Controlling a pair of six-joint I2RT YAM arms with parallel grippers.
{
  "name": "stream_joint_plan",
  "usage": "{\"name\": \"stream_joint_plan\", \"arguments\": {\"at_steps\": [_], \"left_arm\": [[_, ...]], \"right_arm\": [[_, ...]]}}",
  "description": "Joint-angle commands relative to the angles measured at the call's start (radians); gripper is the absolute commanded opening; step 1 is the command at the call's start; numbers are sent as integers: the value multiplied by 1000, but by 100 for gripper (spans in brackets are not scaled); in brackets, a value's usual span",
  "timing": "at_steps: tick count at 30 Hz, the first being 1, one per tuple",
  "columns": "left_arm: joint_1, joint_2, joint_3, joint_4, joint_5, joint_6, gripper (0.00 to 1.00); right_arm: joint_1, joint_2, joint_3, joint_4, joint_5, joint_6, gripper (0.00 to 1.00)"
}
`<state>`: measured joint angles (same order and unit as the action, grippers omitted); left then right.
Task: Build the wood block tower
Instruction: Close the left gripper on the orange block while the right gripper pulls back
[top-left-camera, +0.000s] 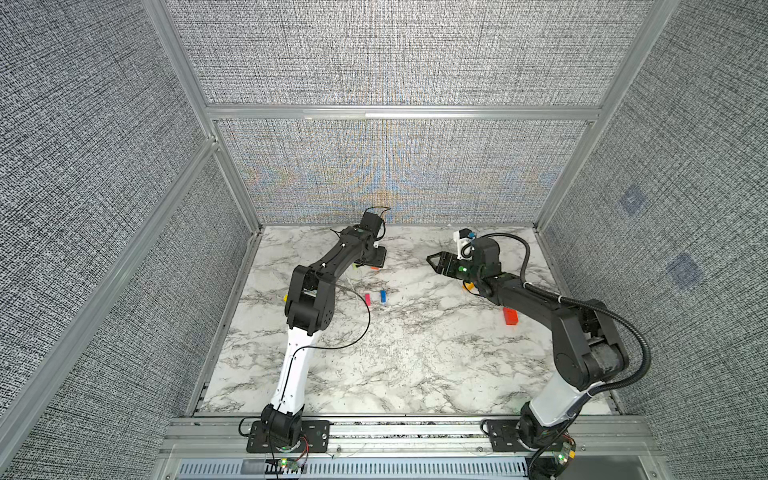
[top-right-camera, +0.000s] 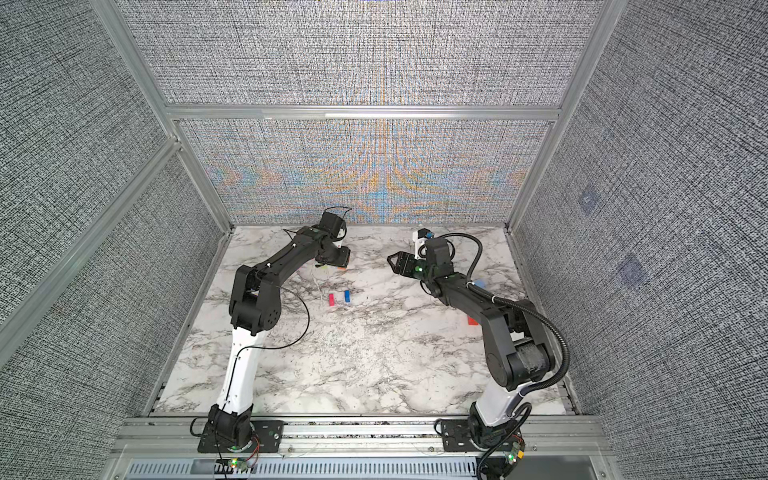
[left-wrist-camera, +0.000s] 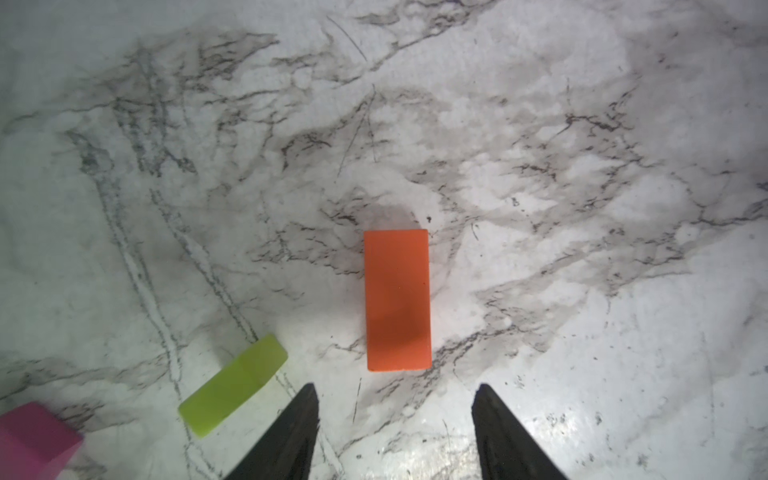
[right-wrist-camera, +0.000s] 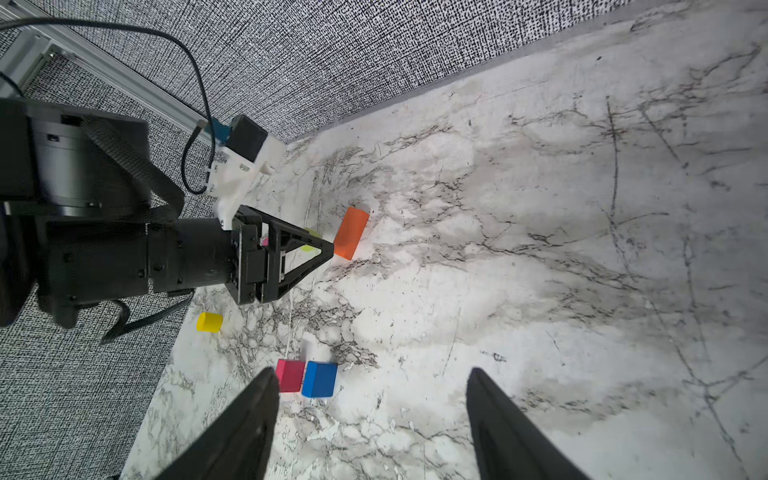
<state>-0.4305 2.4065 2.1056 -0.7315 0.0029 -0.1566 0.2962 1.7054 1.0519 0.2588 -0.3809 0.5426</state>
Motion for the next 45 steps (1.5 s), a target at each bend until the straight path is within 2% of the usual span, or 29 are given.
{"name": "stream_joint_plan", "arguments": {"at_steps": [1, 11, 20, 32, 37, 42, 45], "left_arm": [[1, 28, 45, -24, 32, 31, 62], [-4, 115, 165, -75, 29, 44, 61], [-4, 161, 215, -87, 24, 56, 55], [-4, 202, 264, -101, -12, 63, 46], [-4, 206, 274, -96, -21, 68, 37], [-4, 219, 299, -110, -28, 83, 37], [-4, 236, 322, -128, -30, 86, 42]], "right_arm": [[2, -1, -3, 37, -13, 8, 73], [0, 0, -3, 31, -9, 0, 73], [0, -1, -4, 35, -9, -2, 73], [-1, 7, -3, 47, -21, -3, 73], [-2, 11, -3, 49, -24, -3, 73], [-3, 13, -3, 52, -30, -2, 73], [-2, 12, -2, 54, -30, -2, 73]]}}
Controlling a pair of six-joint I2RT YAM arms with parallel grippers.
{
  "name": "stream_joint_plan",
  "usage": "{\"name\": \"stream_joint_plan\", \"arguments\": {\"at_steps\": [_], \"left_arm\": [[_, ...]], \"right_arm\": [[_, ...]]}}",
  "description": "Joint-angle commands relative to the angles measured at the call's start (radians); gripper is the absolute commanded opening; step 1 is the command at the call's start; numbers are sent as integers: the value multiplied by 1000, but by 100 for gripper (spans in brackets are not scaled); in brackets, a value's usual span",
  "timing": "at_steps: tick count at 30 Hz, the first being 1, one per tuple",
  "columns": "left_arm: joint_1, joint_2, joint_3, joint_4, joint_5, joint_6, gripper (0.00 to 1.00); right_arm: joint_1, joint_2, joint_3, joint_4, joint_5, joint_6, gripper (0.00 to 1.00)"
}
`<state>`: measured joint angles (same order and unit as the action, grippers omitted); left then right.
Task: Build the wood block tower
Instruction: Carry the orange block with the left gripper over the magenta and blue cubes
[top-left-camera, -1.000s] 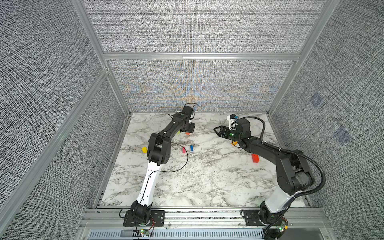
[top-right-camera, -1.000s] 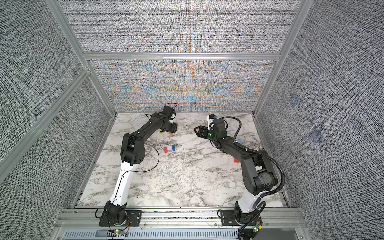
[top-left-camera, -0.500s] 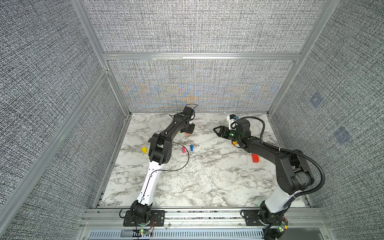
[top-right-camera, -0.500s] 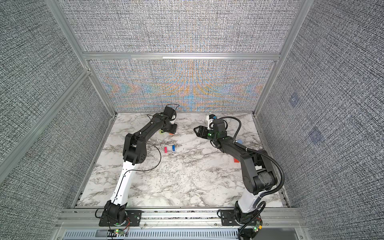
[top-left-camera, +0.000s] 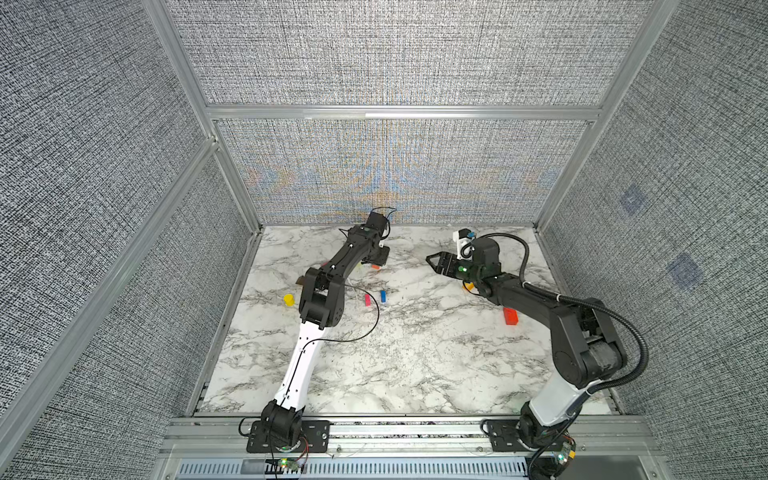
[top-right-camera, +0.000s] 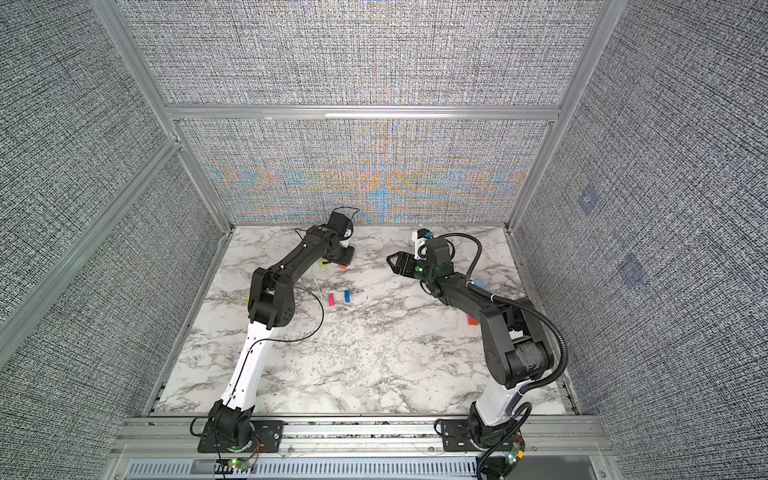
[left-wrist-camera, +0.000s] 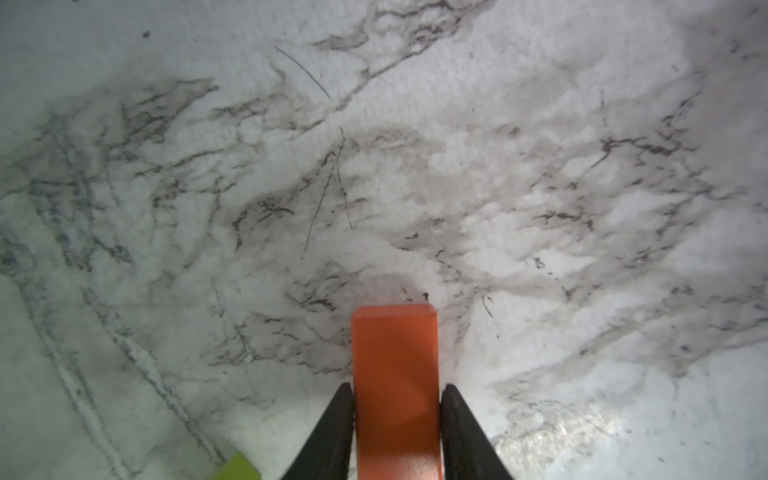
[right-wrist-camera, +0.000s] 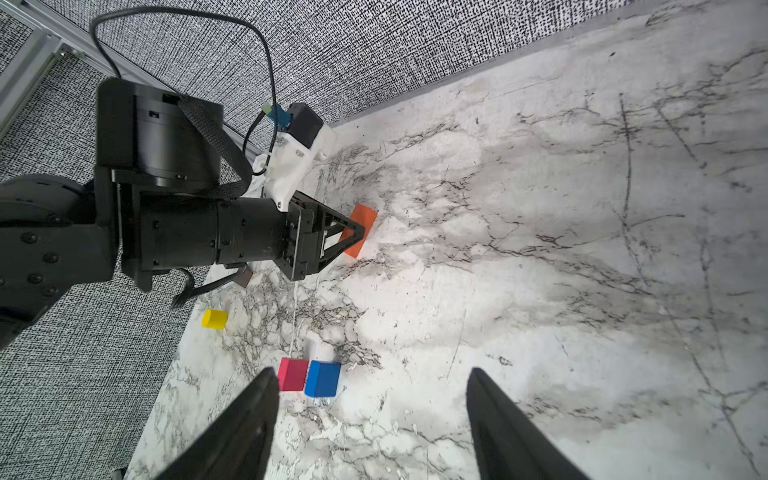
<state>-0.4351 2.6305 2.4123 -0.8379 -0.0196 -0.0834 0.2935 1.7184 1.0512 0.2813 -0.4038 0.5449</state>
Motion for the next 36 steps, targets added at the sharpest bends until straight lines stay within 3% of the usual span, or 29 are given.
{"name": "stream_joint_plan", "arguments": {"at_steps": [1, 9, 15, 28, 36], "left_arm": [[1, 19, 18, -25, -9, 13, 43], [1, 11, 1, -1, -31, 28, 36], [-4, -84, -116, 69, -16, 92, 30], [-4, -476, -489, 147, 52, 350, 24], [-3, -777, -828, 250, 280, 496, 24]], "right_arm": [[0, -2, -1, 33, -7, -4, 73], [-4, -5, -3, 35, -6, -5, 73], [-8, -2, -5, 40, -25, 3, 73], [-6, -158, -106, 40, -58, 10, 73], [-7, -326, -275, 17, -28, -14, 73]]}}
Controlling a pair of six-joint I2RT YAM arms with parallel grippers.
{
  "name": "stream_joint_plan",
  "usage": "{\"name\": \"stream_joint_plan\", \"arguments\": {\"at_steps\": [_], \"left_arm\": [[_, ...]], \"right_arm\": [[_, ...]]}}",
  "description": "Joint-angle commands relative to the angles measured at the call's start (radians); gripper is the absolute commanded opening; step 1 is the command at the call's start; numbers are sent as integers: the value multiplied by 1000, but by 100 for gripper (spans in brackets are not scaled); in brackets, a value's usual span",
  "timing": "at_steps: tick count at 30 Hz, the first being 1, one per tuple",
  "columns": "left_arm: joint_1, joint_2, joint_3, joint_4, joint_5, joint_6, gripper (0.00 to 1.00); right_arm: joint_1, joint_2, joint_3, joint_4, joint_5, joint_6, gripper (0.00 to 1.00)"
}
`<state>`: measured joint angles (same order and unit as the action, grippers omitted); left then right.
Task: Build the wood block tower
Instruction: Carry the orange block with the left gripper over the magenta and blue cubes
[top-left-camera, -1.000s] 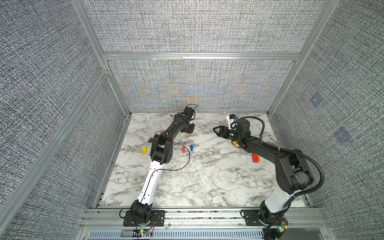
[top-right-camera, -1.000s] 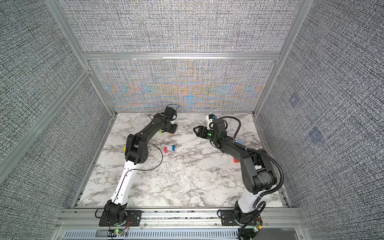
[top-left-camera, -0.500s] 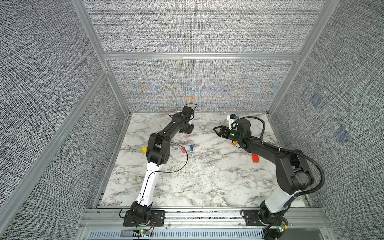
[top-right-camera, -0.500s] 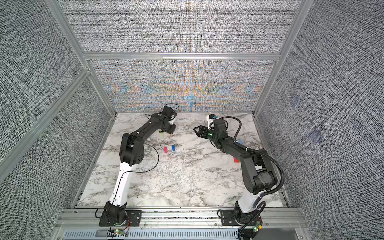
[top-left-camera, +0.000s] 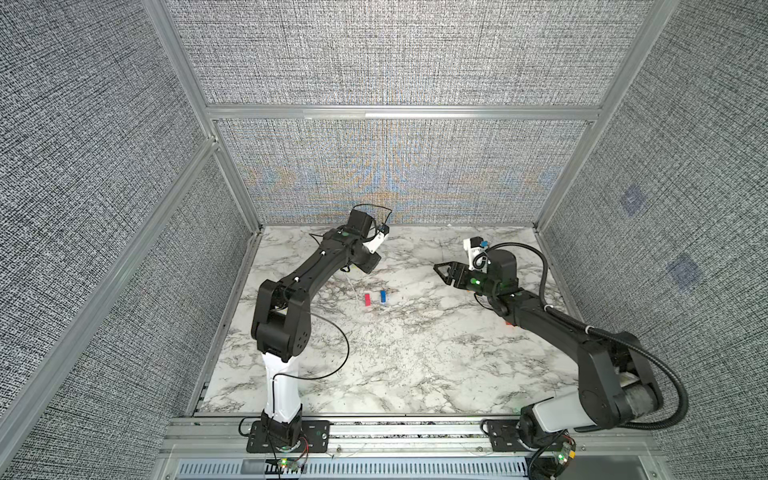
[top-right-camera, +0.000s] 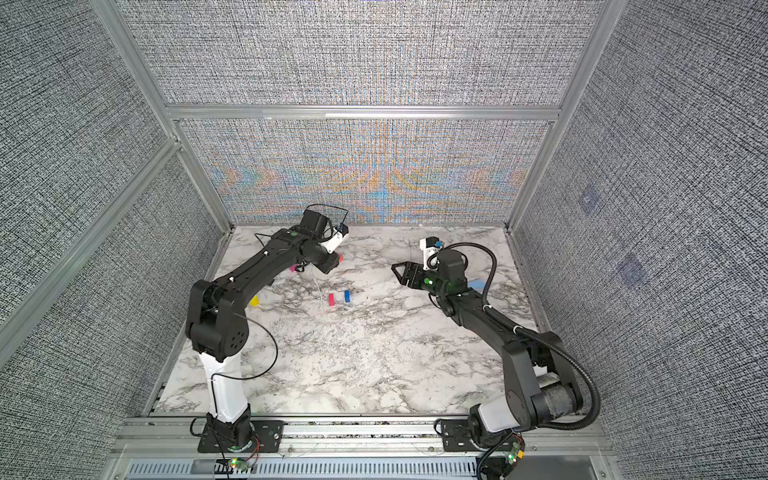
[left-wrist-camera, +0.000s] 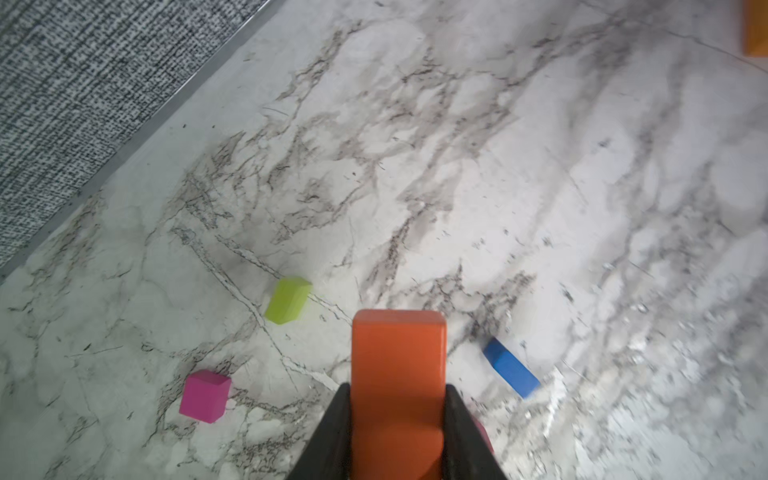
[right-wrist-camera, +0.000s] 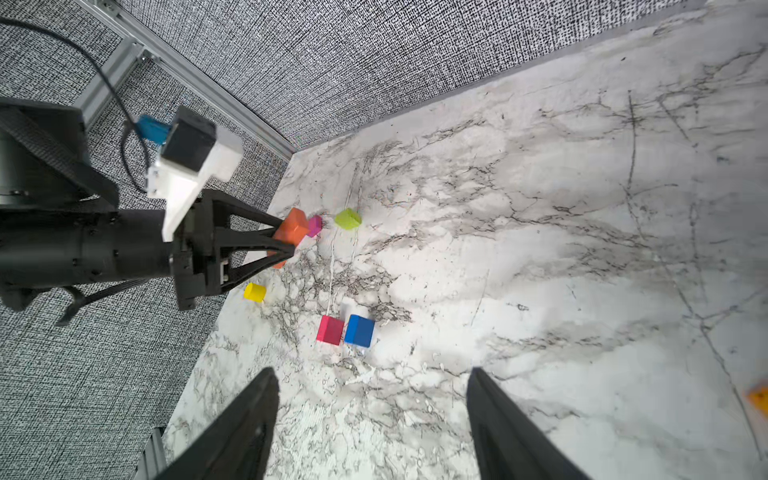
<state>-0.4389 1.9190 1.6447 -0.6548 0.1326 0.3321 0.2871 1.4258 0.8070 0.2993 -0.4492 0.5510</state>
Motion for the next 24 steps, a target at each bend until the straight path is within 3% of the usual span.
{"name": "stream_joint_plan", "arguments": {"at_steps": [1, 5, 8, 12, 18, 24], "left_arm": [[0, -88, -89, 72, 161, 99, 25], [1, -138, -165, 62, 230, 189, 25], [0, -123, -138, -25, 259, 244, 25], [1, -102, -123, -52, 235, 248, 24], [0, -39, -91, -149, 265, 404, 22], [1, -6, -93, -160, 238, 476, 19]], "right_arm": [[-1, -47, -45, -4, 22, -22, 73], [-1, -86, -89, -2, 23, -18, 73], [-1, -98, -105, 1, 21, -15, 73], [-1, -103, -121, 10, 18, -13, 74], [-1, -97, -131, 23, 12, -13, 73], [-1, -92, -133, 33, 2, -6, 73]]}}
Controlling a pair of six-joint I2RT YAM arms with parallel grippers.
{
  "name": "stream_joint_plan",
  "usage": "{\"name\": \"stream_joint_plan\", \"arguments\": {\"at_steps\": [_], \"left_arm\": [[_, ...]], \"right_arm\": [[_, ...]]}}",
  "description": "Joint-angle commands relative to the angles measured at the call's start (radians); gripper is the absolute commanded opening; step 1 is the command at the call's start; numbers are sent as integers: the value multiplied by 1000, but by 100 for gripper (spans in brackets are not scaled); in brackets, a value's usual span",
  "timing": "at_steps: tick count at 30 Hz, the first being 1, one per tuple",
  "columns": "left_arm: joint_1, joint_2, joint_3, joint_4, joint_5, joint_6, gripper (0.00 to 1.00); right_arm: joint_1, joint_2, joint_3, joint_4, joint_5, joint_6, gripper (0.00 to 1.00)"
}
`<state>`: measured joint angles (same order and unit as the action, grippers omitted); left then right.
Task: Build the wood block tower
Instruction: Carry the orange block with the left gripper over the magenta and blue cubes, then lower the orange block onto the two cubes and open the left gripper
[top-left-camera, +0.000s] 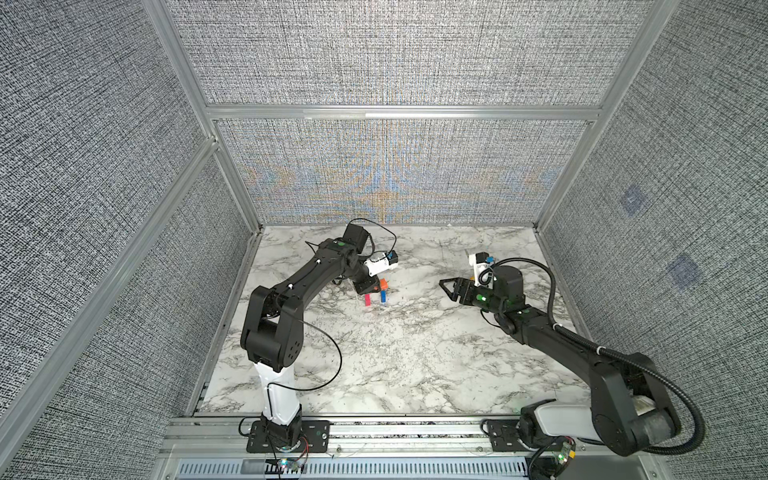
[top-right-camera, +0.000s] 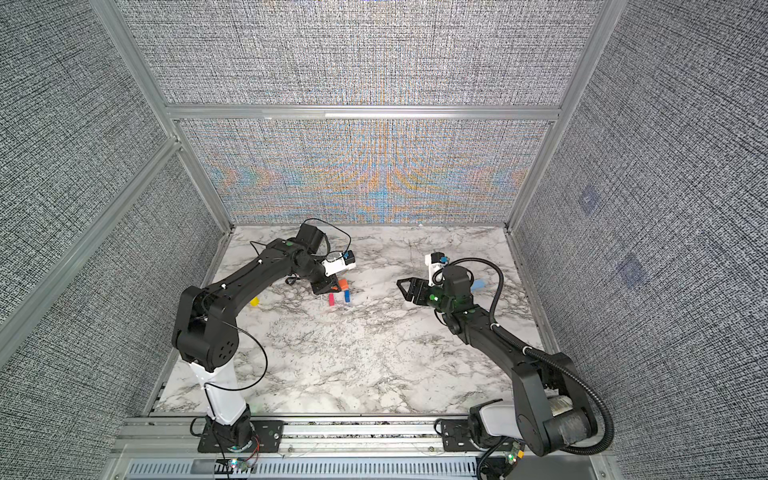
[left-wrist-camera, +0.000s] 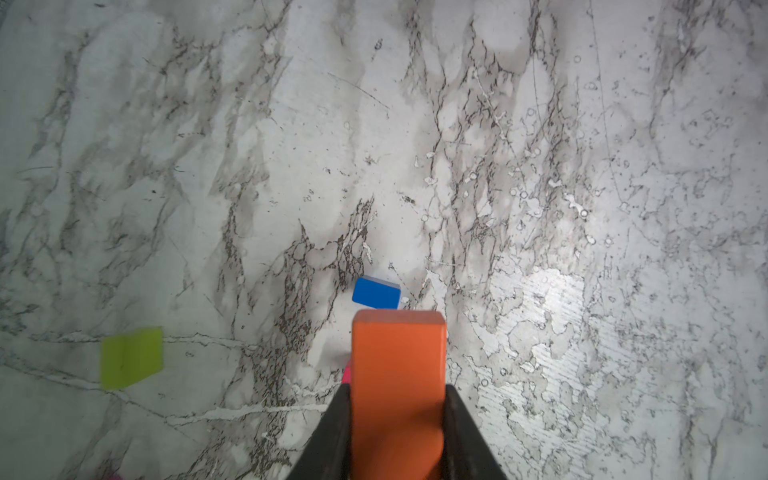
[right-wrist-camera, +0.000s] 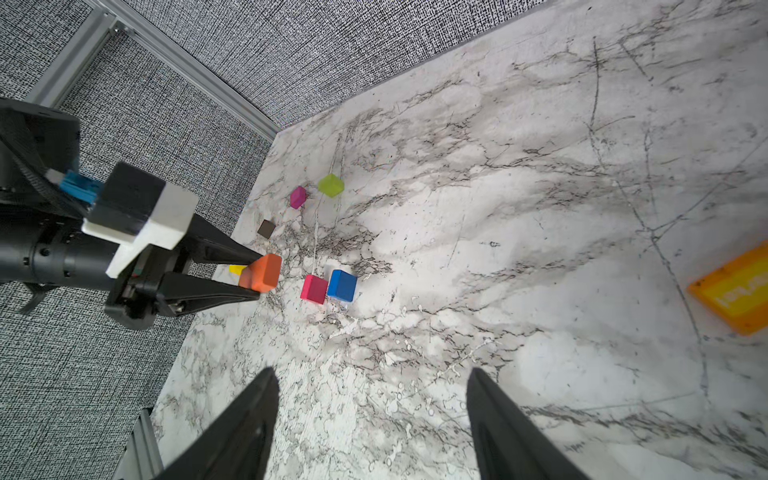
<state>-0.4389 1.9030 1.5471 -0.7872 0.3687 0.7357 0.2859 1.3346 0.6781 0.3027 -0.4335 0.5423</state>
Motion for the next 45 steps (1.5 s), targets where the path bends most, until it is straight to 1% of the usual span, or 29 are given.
{"name": "stream_joint_plan", "arguments": {"at_steps": [1, 5, 9, 14, 18, 31, 37, 45], "left_arm": [[1, 17, 9, -32, -4, 84, 19], [0, 55, 29, -61, -24, 128, 19], [0, 75, 22, -49, -53, 163, 19], [0, 121, 34, -35, -65, 160, 16], [0, 136, 27, 2, -50, 156, 16], [1, 163, 25, 78, -56, 153, 17], [0, 181, 57, 45, -52, 166, 17], [1, 188, 60, 12, -50, 186, 18]], "right_arm": [[0, -2, -5, 30, -14, 3, 73], [-1, 0, -5, 39, -20, 6, 73], [0, 6, -6, 45, -32, 8, 73], [1, 13, -5, 50, -40, 9, 73], [0, 15, -6, 50, -40, 8, 73], [1, 37, -7, 65, -45, 10, 73], [1, 42, -6, 67, -46, 11, 73], [1, 43, -9, 66, -47, 8, 73]]}}
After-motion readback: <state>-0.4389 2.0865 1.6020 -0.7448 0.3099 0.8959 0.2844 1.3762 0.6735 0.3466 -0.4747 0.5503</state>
